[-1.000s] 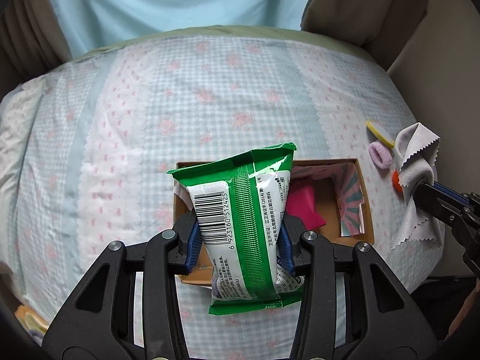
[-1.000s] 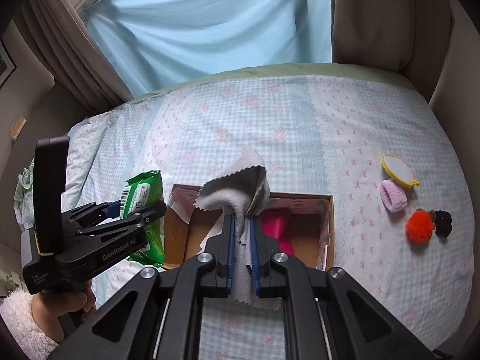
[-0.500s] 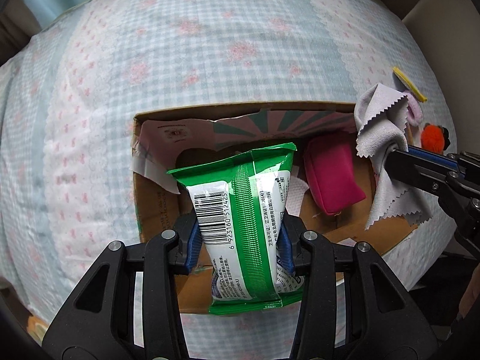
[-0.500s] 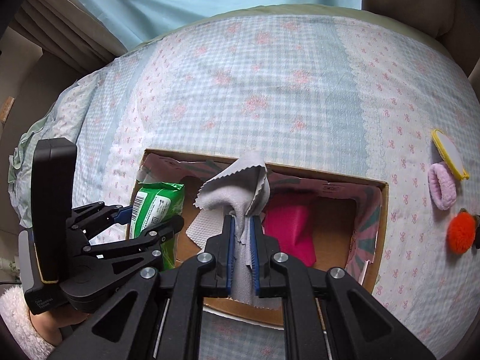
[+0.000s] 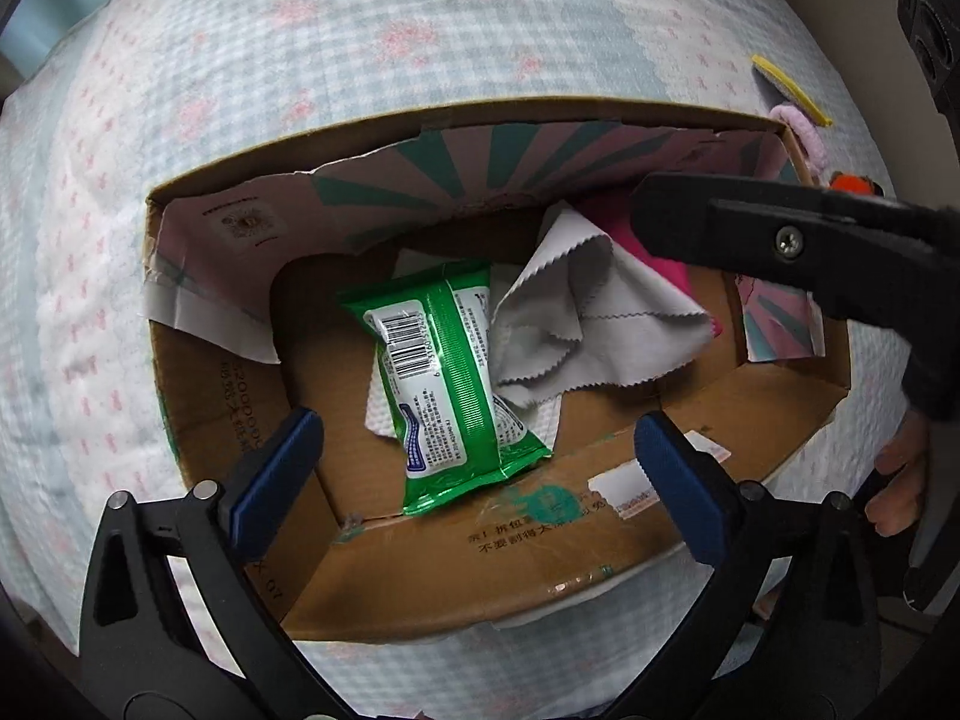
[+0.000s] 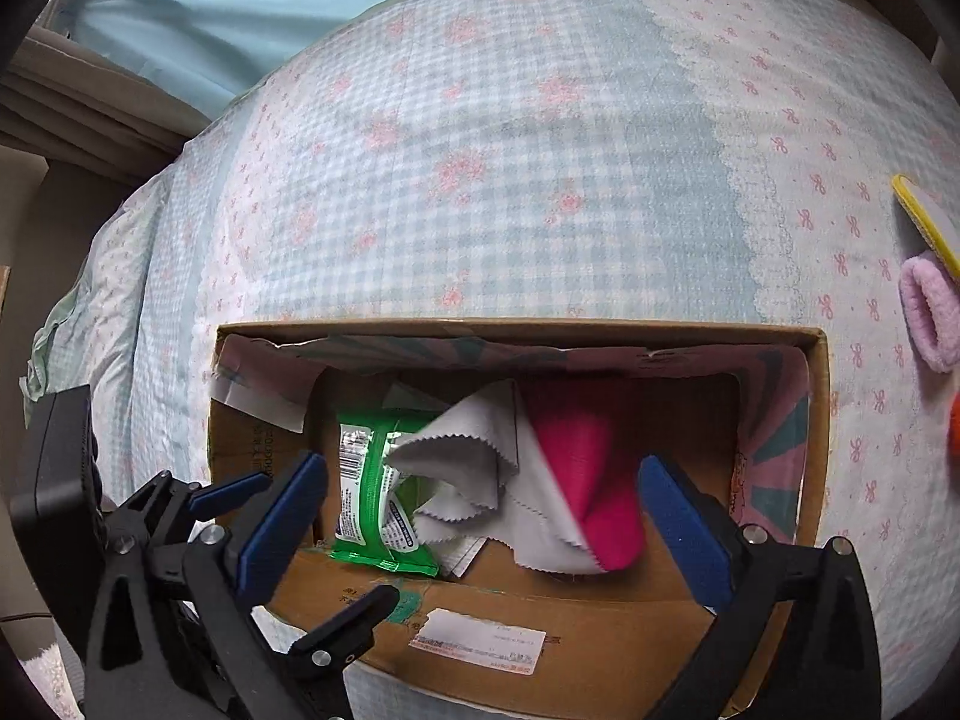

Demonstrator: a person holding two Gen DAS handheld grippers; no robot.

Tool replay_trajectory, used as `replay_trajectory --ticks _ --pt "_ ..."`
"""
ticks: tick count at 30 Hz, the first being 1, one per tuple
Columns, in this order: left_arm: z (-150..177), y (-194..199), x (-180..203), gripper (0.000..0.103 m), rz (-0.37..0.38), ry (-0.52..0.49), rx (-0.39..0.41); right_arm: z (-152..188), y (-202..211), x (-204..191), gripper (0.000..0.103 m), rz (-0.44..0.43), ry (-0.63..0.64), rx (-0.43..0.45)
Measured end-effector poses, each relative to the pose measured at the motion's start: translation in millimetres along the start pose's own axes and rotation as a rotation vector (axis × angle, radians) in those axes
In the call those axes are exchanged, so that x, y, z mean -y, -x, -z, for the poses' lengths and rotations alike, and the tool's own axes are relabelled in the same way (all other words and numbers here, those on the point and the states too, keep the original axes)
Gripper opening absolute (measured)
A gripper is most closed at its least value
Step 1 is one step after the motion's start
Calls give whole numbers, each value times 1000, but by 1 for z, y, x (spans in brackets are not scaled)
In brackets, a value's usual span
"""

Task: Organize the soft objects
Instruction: 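Lower both held items into the cardboard box and open both tools, then withdraw both tools from the box toward the remaining pompoms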

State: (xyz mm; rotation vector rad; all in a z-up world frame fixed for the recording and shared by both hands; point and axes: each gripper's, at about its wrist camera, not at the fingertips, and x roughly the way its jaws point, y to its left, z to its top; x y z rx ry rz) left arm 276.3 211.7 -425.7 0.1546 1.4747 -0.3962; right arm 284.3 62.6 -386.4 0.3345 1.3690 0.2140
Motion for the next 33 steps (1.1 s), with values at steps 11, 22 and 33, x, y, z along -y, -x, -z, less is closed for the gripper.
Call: replay_trajectory --ticks 11,22,33 --pt "14 8 4 103 -20 14 25 14 28 2 103 36 35 36" --pt "42 73 11 103 -31 46 121 45 88 -20 103 54 77 121" --pt "87 171 30 103 -83 95 263 104 196 -24 103 135 100 194"
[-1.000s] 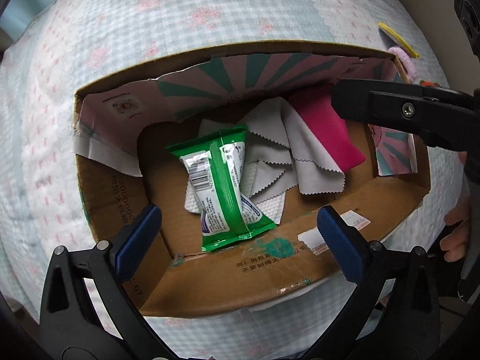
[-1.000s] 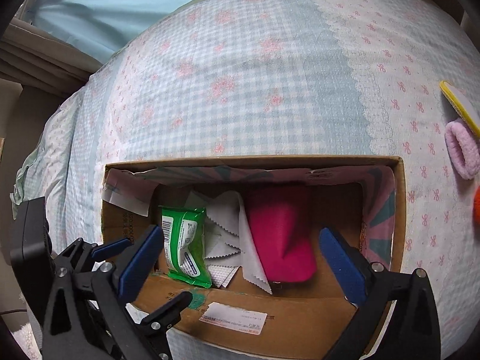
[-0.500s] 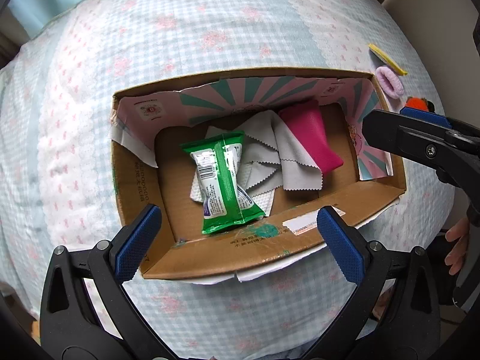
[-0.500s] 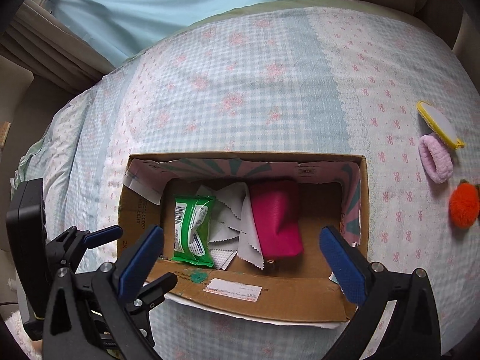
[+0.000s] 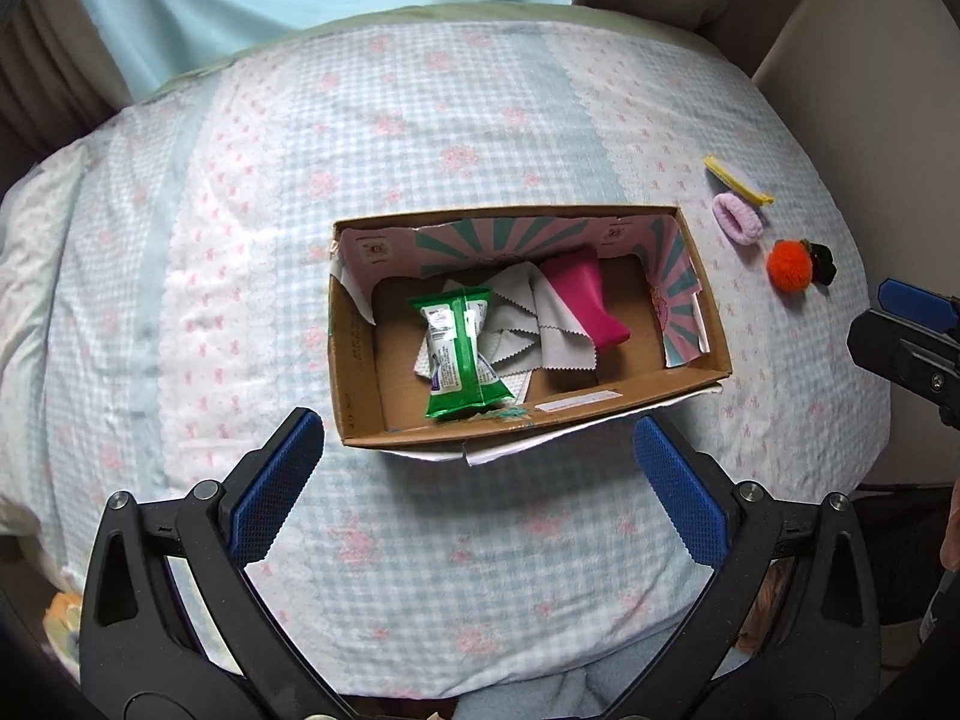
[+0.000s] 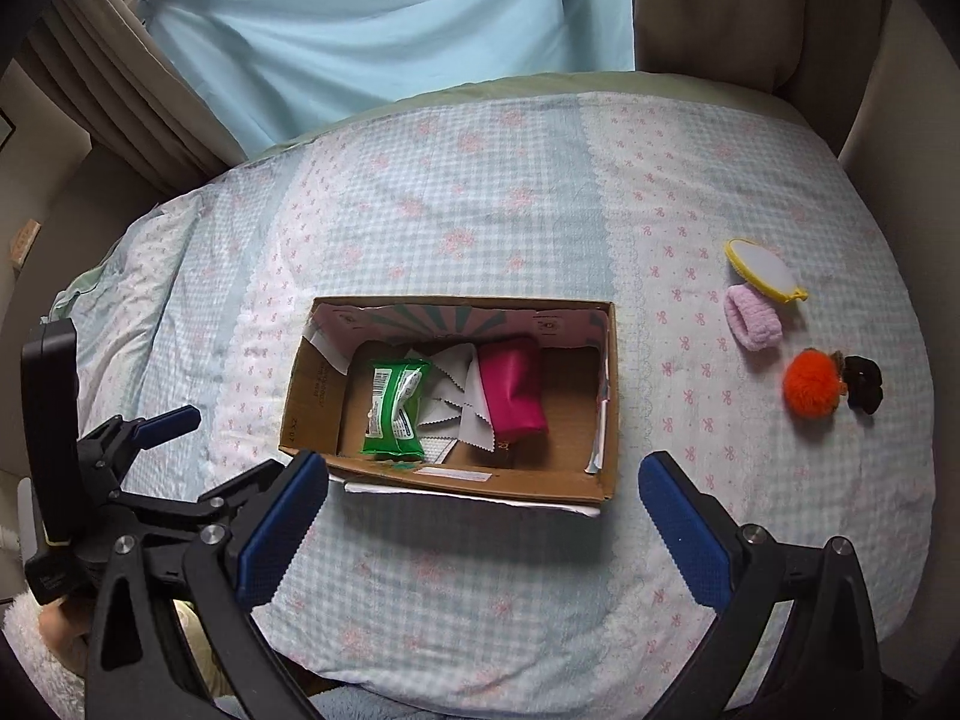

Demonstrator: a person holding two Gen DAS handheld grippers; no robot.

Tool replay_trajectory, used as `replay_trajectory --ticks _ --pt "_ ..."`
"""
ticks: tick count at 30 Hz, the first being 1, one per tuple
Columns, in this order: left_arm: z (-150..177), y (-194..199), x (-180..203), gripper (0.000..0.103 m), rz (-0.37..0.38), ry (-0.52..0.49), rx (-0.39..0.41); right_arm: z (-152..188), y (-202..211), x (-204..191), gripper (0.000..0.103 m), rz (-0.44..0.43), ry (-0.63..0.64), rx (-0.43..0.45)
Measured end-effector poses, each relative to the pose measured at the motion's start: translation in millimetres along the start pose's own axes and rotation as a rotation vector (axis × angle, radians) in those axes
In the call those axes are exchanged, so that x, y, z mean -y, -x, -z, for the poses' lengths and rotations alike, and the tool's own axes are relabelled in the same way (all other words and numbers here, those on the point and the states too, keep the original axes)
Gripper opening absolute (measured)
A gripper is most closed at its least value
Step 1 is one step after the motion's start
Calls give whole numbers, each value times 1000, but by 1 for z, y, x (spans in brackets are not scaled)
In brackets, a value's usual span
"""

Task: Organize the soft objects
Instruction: 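Withdraw both tools from the box toward the remaining pompoms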

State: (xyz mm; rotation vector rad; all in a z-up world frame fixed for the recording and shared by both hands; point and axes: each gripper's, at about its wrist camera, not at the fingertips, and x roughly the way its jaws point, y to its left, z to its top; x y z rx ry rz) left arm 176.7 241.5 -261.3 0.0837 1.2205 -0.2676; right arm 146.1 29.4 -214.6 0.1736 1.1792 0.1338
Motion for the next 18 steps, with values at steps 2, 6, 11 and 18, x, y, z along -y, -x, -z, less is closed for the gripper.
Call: replay_trajectory --ticks 2,6,11,18 --pt "-1 19 6 103 -2 4 34 8 21 9 103 22 -6 22" --pt "-4 48 23 103 -1 19 80 21 59 32 103 74 -17 70" --pt "-5 67 62 103 4 33 124 33 99 76 103 92 -59 129" --pt "-8 81 144 103 -89 71 179 33 140 145 103 78 38 207"
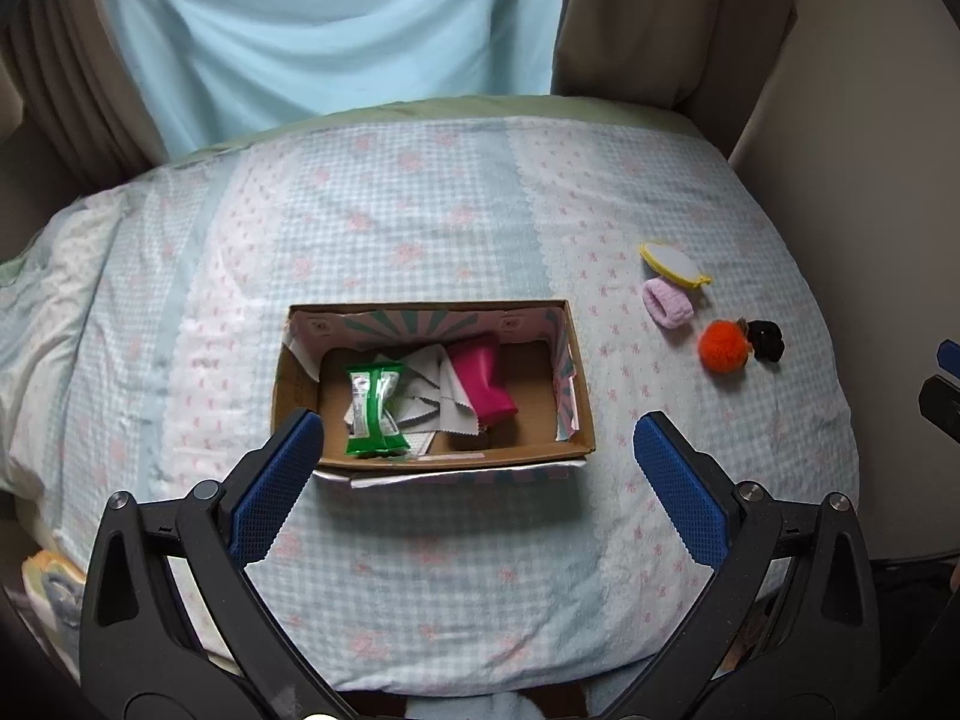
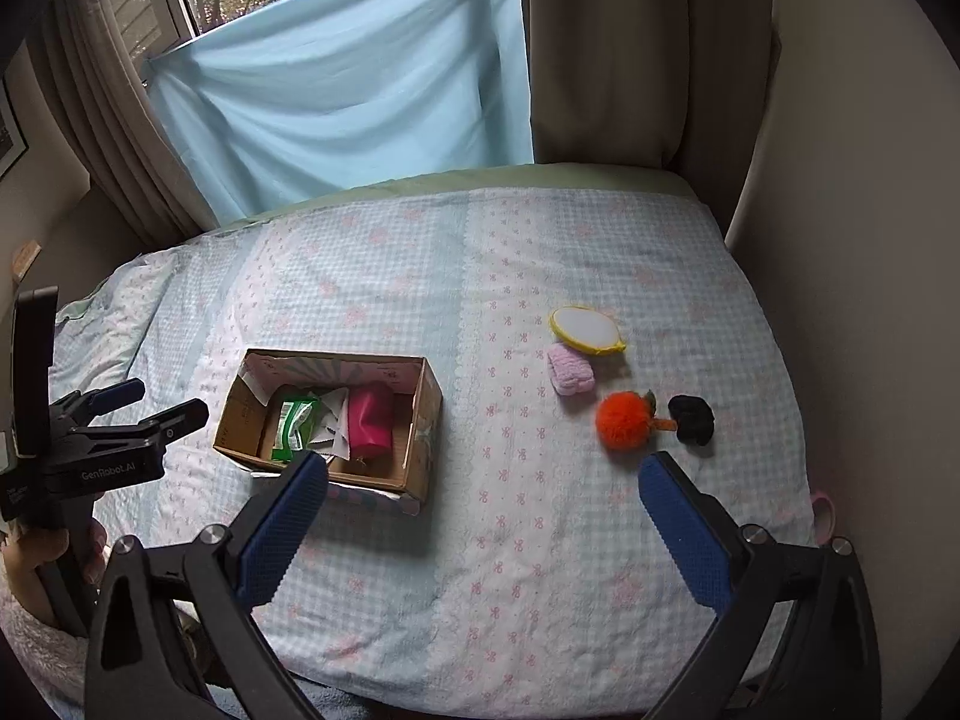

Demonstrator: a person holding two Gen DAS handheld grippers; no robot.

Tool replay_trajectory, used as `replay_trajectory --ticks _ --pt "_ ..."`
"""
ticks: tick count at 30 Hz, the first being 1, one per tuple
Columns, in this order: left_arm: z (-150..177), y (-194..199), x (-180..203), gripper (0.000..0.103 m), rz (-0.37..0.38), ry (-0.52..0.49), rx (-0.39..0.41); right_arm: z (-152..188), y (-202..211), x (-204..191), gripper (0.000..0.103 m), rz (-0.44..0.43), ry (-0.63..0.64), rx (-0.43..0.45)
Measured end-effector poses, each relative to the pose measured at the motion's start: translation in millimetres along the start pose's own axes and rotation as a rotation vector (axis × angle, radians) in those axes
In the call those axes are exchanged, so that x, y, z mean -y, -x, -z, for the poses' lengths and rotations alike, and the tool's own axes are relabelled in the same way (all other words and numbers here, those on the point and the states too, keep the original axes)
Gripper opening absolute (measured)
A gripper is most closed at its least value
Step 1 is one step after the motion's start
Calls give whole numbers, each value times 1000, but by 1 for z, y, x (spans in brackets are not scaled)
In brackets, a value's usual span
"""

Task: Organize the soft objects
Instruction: 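Withdraw both tools from the box toward the remaining pompoms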

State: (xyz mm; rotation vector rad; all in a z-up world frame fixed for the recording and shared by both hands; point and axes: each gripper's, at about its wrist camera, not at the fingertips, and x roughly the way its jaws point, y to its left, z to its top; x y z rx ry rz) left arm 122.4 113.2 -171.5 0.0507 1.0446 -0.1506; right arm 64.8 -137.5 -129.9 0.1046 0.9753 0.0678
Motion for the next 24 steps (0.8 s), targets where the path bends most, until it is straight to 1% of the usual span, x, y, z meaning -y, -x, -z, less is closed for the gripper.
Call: replay_trajectory --ticks 4,7,10,13,18,24 --pt "-3 7 48 103 15 48 29 -2 9 48 103 -39 31 28" --pt "-9 7 83 103 25 75 32 -3 12 80 103 -36 54 40" --pt "-14 9 115 103 18 70 40 -3 17 106 103 -59 50 68" --pt "-20 10 141 103 15 59 49 -4 17 124 103 -52 54 78" --pt "-32 -2 171 103 23 29 28 -5 7 146 103 -51 44 70" --pt "-45 -32 197 103 50 -14 -7 -6 -11 170 103 -59 8 45"
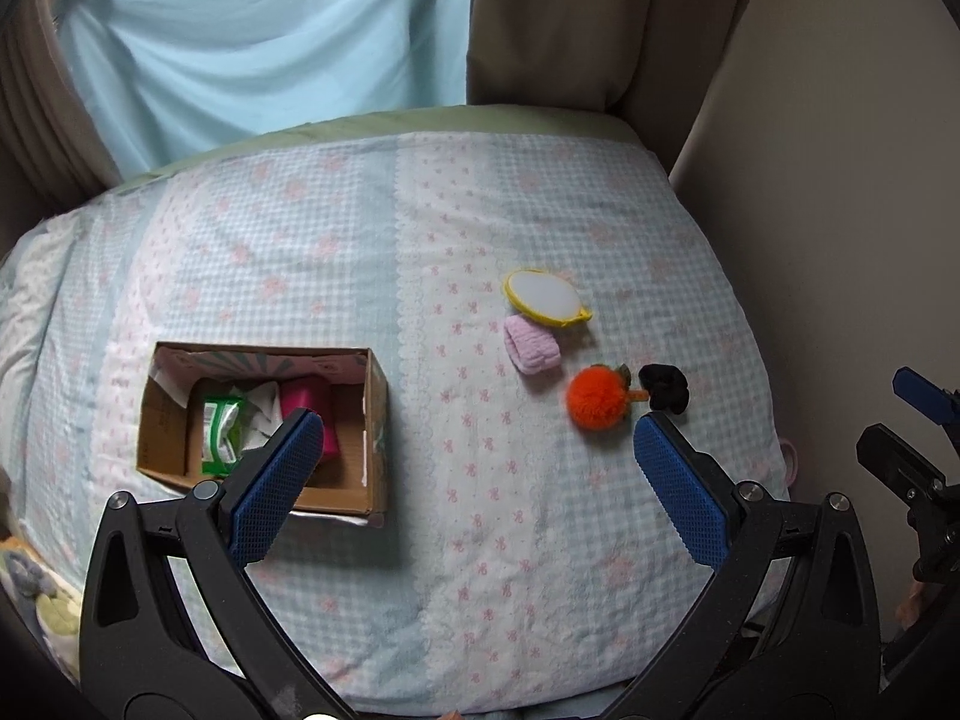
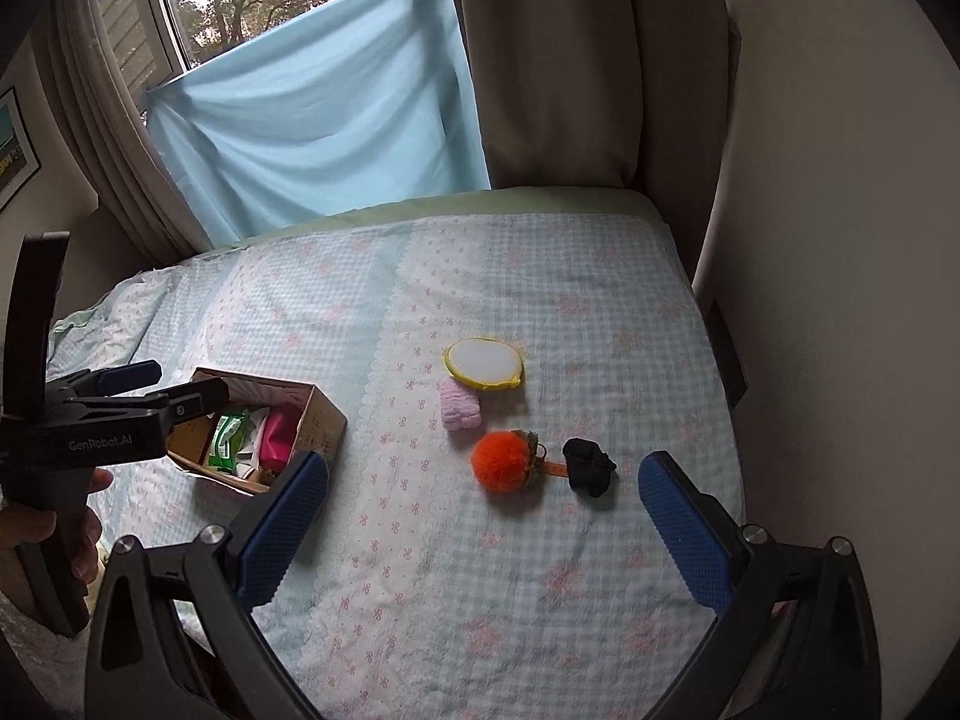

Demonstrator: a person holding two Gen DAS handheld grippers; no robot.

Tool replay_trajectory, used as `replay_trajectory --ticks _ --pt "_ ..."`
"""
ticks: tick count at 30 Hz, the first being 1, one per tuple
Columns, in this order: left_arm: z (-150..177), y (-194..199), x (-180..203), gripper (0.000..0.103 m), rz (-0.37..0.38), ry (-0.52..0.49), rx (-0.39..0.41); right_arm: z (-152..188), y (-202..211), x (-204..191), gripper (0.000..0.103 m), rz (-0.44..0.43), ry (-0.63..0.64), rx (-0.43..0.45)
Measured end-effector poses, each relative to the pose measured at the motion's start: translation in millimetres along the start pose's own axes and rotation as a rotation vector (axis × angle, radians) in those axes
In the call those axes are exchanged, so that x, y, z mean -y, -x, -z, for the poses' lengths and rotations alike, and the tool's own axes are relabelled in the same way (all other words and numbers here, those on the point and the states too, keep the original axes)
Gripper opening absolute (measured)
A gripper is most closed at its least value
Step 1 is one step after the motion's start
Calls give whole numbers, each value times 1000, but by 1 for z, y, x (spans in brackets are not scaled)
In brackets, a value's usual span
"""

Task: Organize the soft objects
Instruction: 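Withdraw both tools from the box toward the remaining pompoms, then grasp the yellow-rimmed mesh pad with left tool while right tool grasps orange pompom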

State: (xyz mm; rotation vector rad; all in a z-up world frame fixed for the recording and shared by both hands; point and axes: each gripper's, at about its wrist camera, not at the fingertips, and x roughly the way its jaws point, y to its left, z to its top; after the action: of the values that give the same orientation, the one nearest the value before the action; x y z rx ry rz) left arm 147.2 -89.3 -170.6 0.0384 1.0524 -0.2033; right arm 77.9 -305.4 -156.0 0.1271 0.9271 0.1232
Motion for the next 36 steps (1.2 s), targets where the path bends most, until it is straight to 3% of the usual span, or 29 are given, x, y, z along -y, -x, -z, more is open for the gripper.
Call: replay_trajectory --ticks 12,24,29,36 --pt "-52 -91 39 103 90 -124 -104 -9 -64 18 103 -7 3 -55" --pt "-67 -277 61 103 176 -249 -316 15 -204 27 103 -18 34 -220" --pt "-70 -335 73 103 183 -301 -349 24 -252 29 103 -21 50 -260" --pt "-91 -382 87 103 174 -346 -355 32 -292 27 103 -36 56 -297"
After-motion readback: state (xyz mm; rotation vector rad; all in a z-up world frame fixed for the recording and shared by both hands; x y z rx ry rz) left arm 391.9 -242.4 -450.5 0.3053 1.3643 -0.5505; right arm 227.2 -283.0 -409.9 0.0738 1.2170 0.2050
